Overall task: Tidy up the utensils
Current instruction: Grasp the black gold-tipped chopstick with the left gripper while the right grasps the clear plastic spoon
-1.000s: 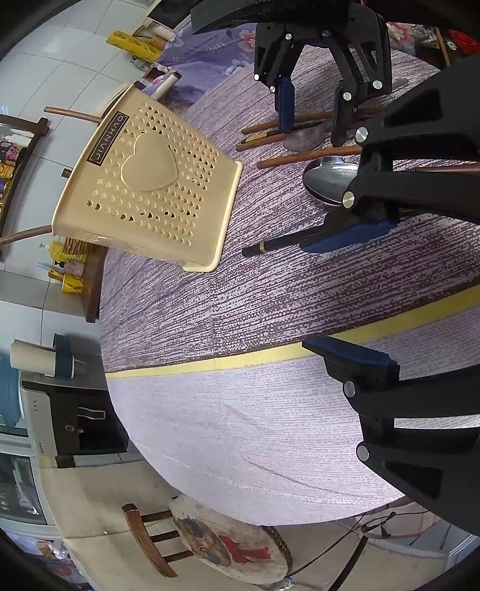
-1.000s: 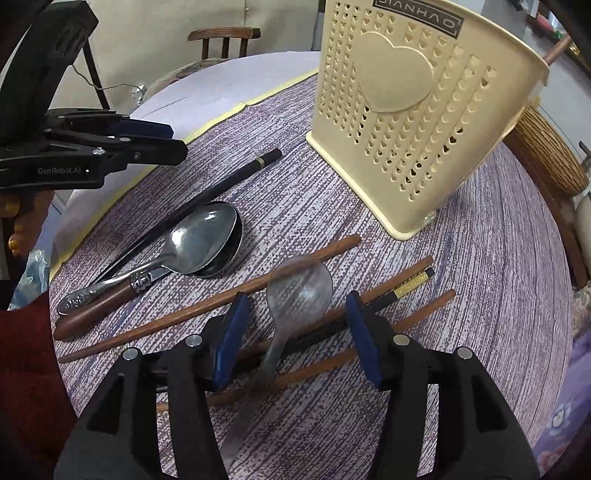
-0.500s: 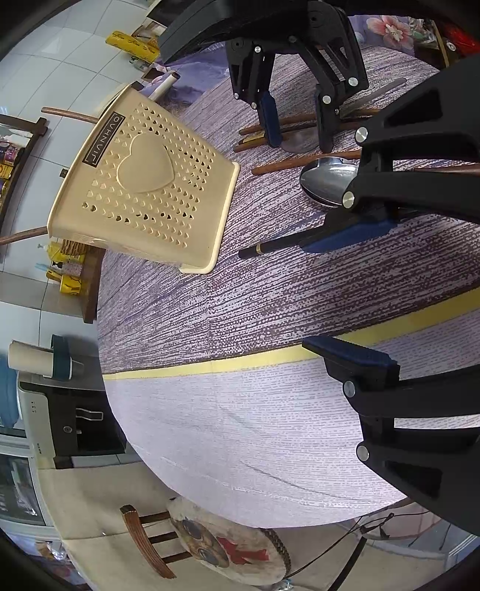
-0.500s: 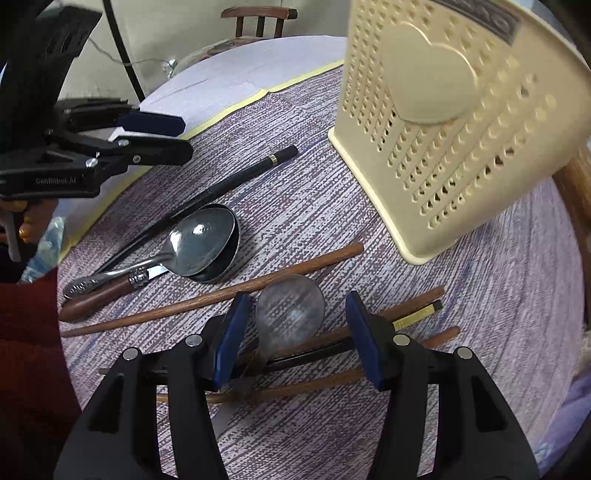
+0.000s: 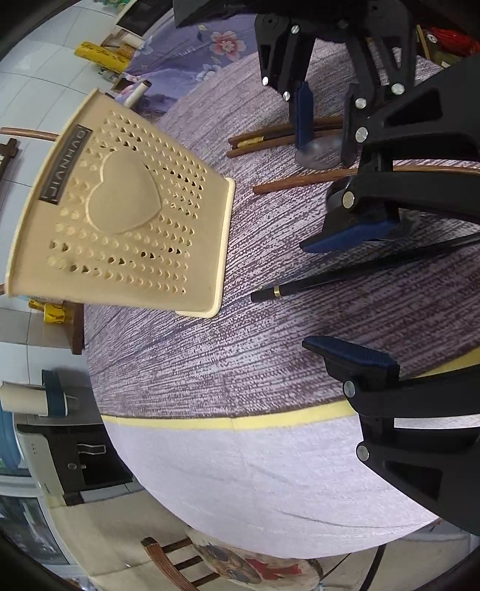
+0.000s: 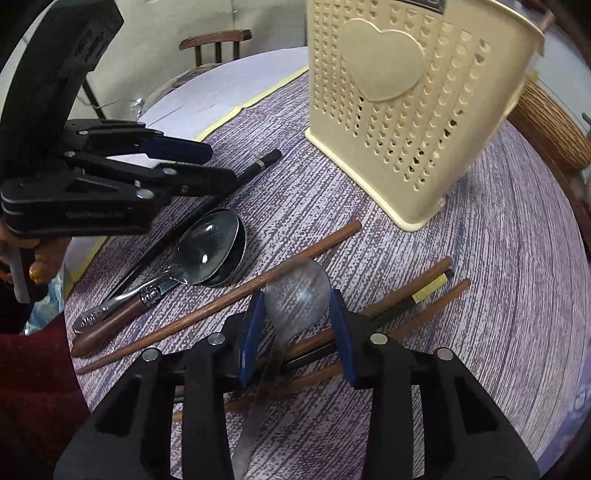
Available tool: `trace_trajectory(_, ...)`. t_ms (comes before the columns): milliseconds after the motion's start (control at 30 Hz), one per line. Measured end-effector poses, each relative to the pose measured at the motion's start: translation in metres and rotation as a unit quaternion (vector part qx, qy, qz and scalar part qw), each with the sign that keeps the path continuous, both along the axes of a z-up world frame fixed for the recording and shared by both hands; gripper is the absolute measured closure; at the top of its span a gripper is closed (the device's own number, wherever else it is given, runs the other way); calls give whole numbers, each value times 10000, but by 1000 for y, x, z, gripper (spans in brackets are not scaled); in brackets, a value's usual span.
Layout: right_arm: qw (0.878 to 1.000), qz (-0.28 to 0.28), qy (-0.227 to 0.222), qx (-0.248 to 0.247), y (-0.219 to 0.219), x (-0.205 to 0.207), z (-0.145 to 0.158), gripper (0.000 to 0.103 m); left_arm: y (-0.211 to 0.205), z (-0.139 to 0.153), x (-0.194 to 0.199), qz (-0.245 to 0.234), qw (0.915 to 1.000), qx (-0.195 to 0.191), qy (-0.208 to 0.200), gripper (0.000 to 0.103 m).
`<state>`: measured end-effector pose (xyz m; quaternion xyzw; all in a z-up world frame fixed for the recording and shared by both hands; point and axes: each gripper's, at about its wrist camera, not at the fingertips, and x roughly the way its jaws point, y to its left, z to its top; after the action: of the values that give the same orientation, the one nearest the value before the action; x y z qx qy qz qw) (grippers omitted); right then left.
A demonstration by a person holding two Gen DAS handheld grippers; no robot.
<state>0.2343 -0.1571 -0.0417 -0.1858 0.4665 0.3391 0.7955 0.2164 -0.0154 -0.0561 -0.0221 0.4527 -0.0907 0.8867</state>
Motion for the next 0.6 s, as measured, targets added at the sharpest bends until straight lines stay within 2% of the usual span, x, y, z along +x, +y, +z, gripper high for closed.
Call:
trace_trajectory(267,9992,-295,-263,-44,-4,-8,2,66,-16,-3,13,-57,9991,413,51,89)
trace_trajectory(367,9987,-420,-288,-18,-5,-9,3,66,-19,-4,13,-17,9984,565,14,92)
trace_trajectory(600,9966,-712,-411,9,5,-11,-2,66,-24,-4,8,76,9977,659,-102,94)
